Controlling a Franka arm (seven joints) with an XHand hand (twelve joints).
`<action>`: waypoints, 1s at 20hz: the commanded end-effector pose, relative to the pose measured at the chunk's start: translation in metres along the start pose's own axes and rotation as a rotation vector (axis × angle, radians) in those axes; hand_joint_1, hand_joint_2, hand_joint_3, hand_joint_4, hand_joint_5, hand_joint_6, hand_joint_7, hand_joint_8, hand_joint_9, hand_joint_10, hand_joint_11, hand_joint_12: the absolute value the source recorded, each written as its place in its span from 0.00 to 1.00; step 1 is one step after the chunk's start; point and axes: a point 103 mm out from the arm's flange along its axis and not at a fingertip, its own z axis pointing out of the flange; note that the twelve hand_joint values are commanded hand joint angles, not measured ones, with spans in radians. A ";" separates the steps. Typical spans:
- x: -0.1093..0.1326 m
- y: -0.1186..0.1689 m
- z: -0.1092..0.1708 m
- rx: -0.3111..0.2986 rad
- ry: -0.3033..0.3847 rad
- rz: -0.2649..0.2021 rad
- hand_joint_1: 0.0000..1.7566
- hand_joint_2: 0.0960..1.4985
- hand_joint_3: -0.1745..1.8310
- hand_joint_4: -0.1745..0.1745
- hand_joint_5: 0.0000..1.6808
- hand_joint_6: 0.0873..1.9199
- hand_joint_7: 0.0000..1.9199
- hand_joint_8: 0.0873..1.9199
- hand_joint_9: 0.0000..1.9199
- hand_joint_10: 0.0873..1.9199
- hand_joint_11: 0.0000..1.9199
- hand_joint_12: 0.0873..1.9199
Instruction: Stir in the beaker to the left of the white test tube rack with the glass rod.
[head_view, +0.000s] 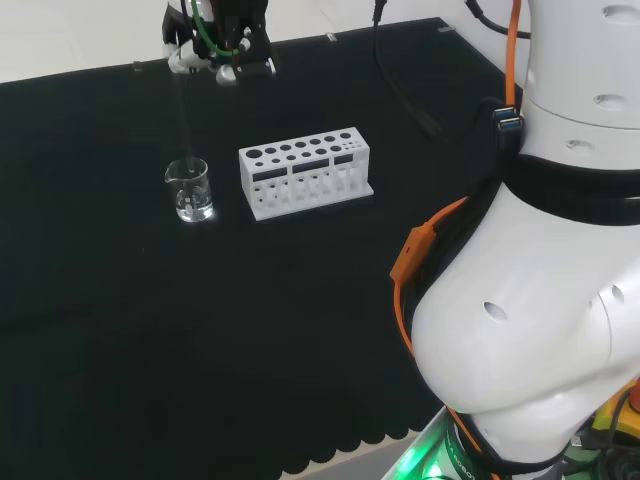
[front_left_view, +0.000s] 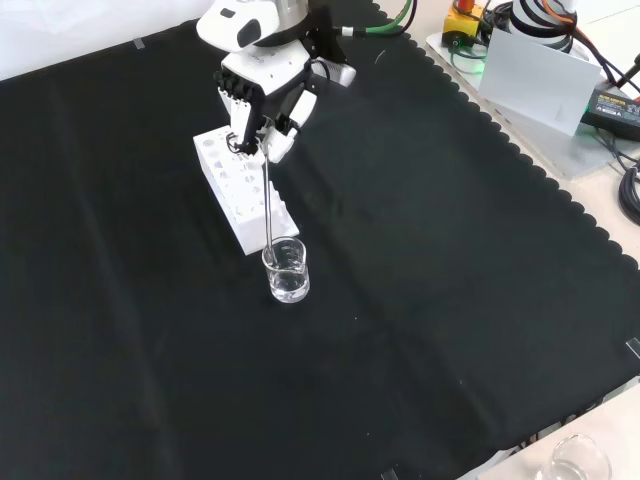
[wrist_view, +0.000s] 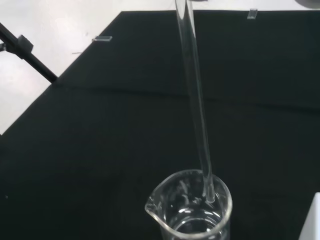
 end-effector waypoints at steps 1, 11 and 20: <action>-0.010 -0.006 0.010 0.016 -0.007 0.010 0.73 0.71 0.00 0.26 0.67 0.36 0.68 0.30 0.86 0.31 0.86 0.33; -0.011 -0.023 0.033 0.061 0.003 0.018 0.73 0.71 0.00 0.26 0.67 0.36 0.68 0.29 0.86 0.31 0.87 0.33; 0.009 -0.014 0.043 0.093 0.029 -0.003 0.73 0.71 0.00 0.26 0.67 0.36 0.68 0.29 0.86 0.31 0.87 0.33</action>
